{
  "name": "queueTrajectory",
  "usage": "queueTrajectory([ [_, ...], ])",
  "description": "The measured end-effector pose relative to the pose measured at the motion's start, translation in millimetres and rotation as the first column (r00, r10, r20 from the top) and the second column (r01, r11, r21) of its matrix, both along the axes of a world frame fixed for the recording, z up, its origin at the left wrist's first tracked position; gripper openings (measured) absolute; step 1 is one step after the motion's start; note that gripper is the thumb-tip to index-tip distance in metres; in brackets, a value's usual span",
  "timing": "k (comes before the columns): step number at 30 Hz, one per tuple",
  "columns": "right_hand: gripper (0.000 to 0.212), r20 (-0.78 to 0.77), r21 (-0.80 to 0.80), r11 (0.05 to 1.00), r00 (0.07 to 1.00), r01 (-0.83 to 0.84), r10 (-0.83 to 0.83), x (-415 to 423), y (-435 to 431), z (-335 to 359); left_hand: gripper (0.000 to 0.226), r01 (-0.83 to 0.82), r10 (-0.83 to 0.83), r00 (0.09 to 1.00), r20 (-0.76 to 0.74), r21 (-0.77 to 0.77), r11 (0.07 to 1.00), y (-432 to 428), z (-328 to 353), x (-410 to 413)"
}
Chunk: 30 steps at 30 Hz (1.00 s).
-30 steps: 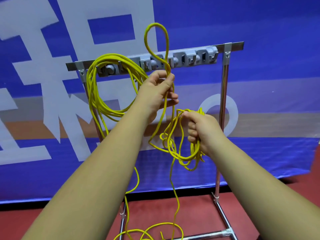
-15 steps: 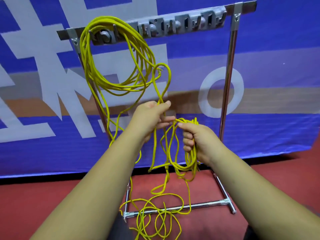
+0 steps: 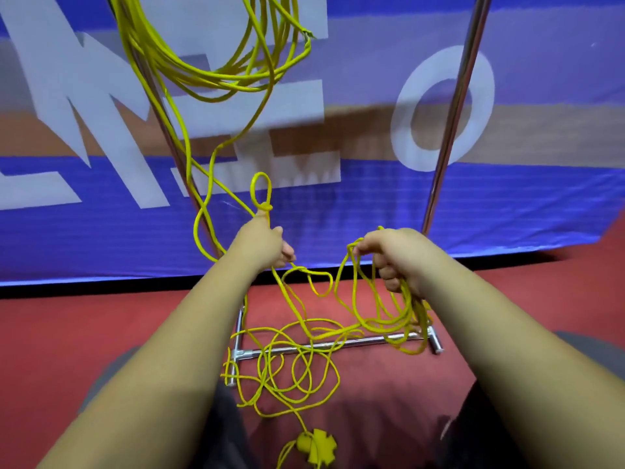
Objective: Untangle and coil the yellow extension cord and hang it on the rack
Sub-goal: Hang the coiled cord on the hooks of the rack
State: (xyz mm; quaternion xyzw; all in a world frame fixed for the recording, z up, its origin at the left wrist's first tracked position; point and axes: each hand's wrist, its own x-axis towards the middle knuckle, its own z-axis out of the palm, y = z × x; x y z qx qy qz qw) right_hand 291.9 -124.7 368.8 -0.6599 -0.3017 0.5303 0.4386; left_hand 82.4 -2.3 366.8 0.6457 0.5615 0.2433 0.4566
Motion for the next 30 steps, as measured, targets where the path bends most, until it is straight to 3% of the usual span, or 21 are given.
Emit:
queueTrajectory([
  [2, 0.010, 0.103, -0.027, 1.000, 0.995, -0.014, 0.016, 1.7, -0.2, -1.1, 0.050, 0.000, 0.006, 0.998, 0.062, -0.089, 0.996, 4.6, -4.0, -2.8],
  [4, 0.006, 0.157, -0.053, 0.997, 0.985, -0.056, 0.064, 3.9, -0.8, 0.4, 0.064, 0.059, -0.054, 0.996, 0.072, -0.070, 0.996, 8.8, -8.9, -5.9],
  [6, 0.017, 0.150, -0.082, 0.989, 0.980, -0.119, 0.131, 6.5, -0.9, -1.1, 0.071, 0.080, -0.070, 0.986, 0.152, -0.063, 0.995, 11.0, -12.1, -5.2],
  [10, 0.015, 0.049, -0.133, 0.955, 0.961, -0.264, 0.272, 1.4, 0.6, -7.2, 0.040, 0.098, 0.069, 0.862, 0.502, -0.299, 0.949, 11.2, -2.3, 7.4],
  [13, 0.020, 0.010, -0.165, 0.919, 0.931, -0.359, 0.365, -7.0, 1.8, -11.2, 0.039, 0.218, 0.004, 0.828, 0.560, -0.329, 0.919, 8.6, 0.5, 11.6],
  [16, 0.034, -0.009, -0.210, 0.865, 0.885, -0.456, 0.465, -12.6, -0.1, -10.8, 0.032, 0.329, -0.243, 0.888, 0.390, -0.169, 0.929, 0.1, -3.7, 13.2],
  [18, 0.039, 0.012, -0.265, 0.813, 0.841, -0.518, 0.540, -12.4, -1.5, -9.6, 0.026, 0.416, -0.408, 0.904, 0.124, -0.041, 0.909, -5.1, -6.7, 13.8],
  [20, 0.036, 0.055, -0.309, 0.755, 0.782, -0.578, 0.621, -11.8, -4.1, -8.2, 0.026, 0.537, -0.518, 0.838, -0.172, 0.090, 0.839, -7.1, -9.4, 14.6],
  [22, 0.031, 0.156, -0.333, 0.711, 0.708, -0.619, 0.689, -10.7, -7.1, -9.4, 0.025, 0.607, -0.517, 0.770, -0.374, 0.182, 0.773, -10.3, -10.4, 17.8],
  [25, 0.034, 0.291, -0.362, 0.679, 0.614, -0.639, 0.733, -12.4, -11.0, -13.0, 0.019, 0.581, -0.439, 0.786, -0.435, 0.277, 0.766, -14.6, -11.8, 25.2],
  [27, 0.032, 0.355, -0.347, 0.696, 0.599, -0.629, 0.718, -14.0, -10.8, -13.0, 0.020, 0.562, -0.397, 0.798, -0.454, 0.320, 0.762, -16.0, -13.5, 28.8],
  [30, 0.027, 0.458, -0.299, 0.718, 0.565, -0.629, 0.686, -12.6, -7.2, -10.1, 0.032, 0.579, -0.240, 0.746, -0.621, 0.427, 0.695, -11.5, -15.8, 31.5],
])
